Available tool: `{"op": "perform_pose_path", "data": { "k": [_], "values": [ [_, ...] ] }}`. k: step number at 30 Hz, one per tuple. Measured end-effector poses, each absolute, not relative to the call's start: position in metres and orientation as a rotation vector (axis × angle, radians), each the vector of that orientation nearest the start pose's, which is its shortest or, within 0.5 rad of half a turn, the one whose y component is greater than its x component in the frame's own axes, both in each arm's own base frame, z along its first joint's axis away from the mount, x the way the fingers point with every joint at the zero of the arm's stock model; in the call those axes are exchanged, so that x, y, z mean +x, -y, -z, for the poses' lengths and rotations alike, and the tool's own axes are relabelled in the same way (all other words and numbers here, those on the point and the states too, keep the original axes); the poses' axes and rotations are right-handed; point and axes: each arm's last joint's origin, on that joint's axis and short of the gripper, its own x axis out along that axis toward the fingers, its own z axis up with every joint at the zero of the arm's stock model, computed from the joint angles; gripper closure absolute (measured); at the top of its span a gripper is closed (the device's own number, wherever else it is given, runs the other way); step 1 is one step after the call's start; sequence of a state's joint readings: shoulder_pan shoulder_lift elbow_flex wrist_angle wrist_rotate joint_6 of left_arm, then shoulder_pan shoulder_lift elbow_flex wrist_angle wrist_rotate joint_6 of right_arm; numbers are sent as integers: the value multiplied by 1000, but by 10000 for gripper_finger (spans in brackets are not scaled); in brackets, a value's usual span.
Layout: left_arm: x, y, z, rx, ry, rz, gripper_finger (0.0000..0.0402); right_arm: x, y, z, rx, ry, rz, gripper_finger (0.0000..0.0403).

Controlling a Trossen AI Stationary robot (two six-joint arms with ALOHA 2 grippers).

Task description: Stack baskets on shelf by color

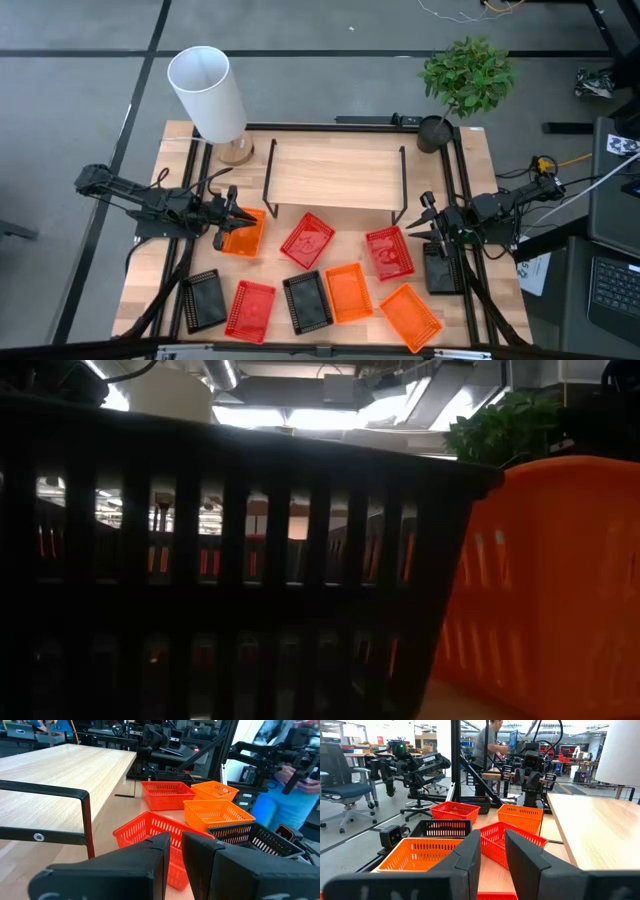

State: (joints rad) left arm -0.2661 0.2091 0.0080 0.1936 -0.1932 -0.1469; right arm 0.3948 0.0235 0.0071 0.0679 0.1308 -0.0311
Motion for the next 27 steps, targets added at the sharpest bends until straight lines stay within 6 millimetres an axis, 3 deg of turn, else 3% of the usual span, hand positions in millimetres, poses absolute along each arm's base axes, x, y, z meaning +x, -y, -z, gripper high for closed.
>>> {"op": "perform_pose_path", "data": {
  "k": [23,27],
  "values": [
    [108,24,-167,-145,-12,72,360,92,-34,-171,-13,57,-263,312],
    [108,24,-167,-145,-12,72,360,92,-34,-173,118,56,-267,312]
  ]
}}
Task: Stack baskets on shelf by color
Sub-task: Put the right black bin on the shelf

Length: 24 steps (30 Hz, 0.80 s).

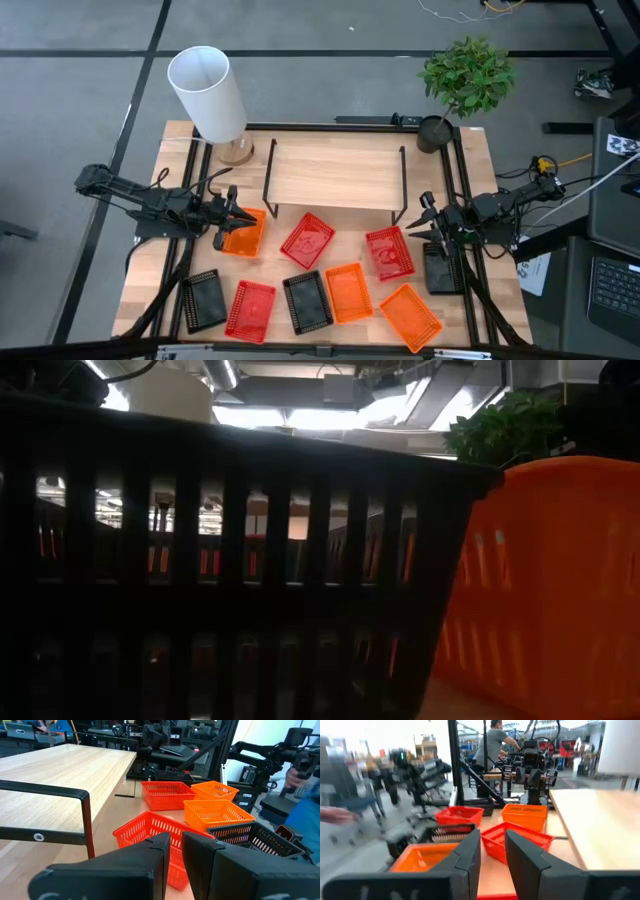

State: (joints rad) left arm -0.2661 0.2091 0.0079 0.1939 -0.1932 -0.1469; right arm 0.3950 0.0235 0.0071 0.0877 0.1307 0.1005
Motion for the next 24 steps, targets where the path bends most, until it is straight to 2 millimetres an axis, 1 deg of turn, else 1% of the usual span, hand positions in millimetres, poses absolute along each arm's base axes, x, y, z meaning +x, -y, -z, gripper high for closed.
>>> {"op": "perform_pose_path", "data": {
  "k": [3,6,8,11,12,20,24],
  "values": [
    [108,24,-167,-145,-12,72,360,92,-34,-176,260,68,-275,312],
    [108,24,-168,-145,-12,72,360,91,-34,-181,345,114,-284,312],
    [108,24,-167,-145,-12,72,360,91,-33,-186,392,160,-260,312],
    [108,24,-168,-145,-12,72,360,89,-29,-196,566,266,-212,312],
    [108,24,-168,-145,-12,72,360,88,-28,-199,596,302,-209,312],
    [108,24,-168,-146,-9,72,360,82,-26,-213,680,446,-249,312],
    [108,24,-170,-192,14,75,360,74,-24,-225,702,584,-322,312]
  ]
}}
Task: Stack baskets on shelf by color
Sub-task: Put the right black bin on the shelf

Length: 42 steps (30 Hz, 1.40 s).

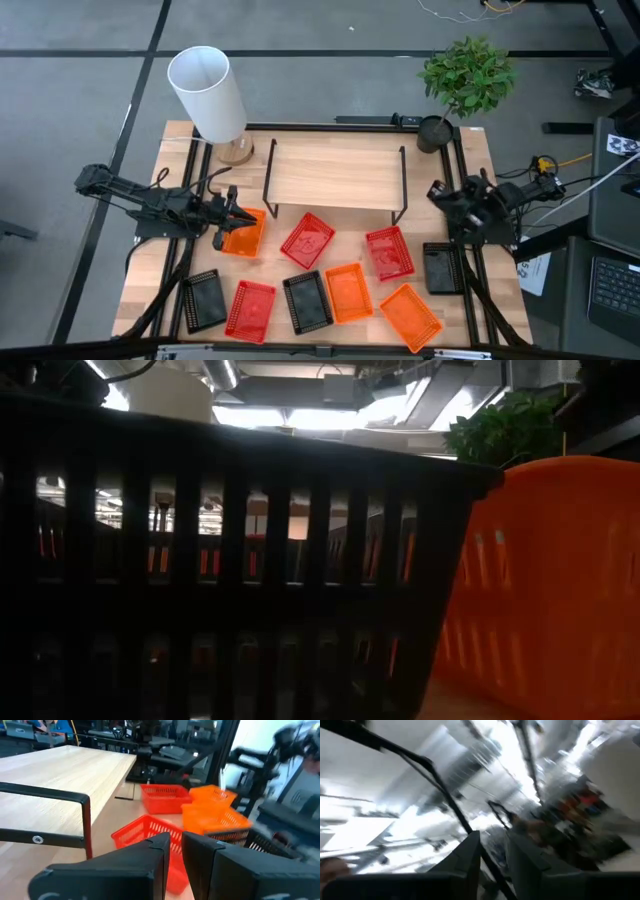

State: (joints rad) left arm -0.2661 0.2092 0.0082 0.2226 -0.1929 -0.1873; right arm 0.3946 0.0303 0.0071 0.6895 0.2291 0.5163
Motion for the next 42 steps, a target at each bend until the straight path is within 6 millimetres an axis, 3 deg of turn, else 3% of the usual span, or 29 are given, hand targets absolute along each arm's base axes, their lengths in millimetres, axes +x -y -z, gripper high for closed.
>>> {"op": "perform_pose_path", "data": {
  "k": [5,10,13,16,22,26,29,35,42],
  "values": [
    [107,23,-179,-450,94,65,360,67,-24,-255,591,689,-417,311],
    [107,22,-182,-576,129,50,360,63,-29,-325,394,731,-577,312],
    [107,22,-182,-577,129,49,360,75,-35,-367,398,512,-596,312],
    [107,21,-182,-584,134,34,360,96,-38,-387,590,62,-361,312],
    [107,20,-182,-587,143,-4,360,133,-57,-393,853,-705,-7,312],
    [107,20,-182,-589,151,-18,360,150,-77,-382,862,-1129,91,312],
    [107,19,-182,-589,154,-28,360,158,-93,-375,877,-1351,113,312],
    [107,19,-182,-571,153,-29,360,166,-127,-372,834,-1444,93,312],
    [106,19,-183,-606,160,-24,360,152,-157,-367,673,-1428,67,312]
  ]
}}
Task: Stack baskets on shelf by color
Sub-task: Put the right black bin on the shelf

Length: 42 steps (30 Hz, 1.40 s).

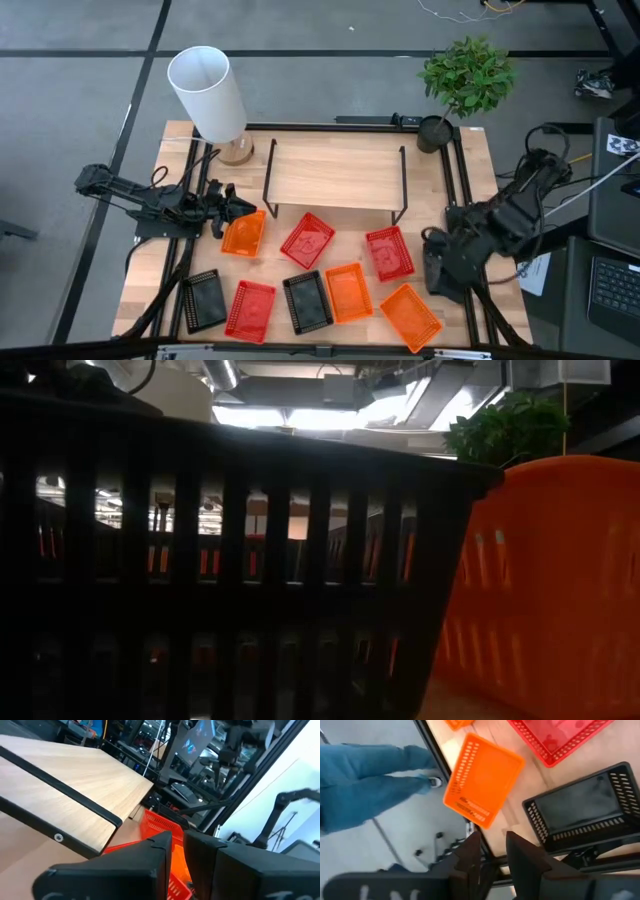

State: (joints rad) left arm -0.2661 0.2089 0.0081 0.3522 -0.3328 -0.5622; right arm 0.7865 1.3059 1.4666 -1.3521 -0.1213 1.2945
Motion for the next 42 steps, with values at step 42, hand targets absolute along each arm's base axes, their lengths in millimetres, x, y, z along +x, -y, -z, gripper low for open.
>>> {"op": "perform_pose_path", "data": {
  "k": [42],
  "values": [
    [107,19,-182,-636,158,-23,360,147,-219,-202,192,-1739,129,312]
  ]
}}
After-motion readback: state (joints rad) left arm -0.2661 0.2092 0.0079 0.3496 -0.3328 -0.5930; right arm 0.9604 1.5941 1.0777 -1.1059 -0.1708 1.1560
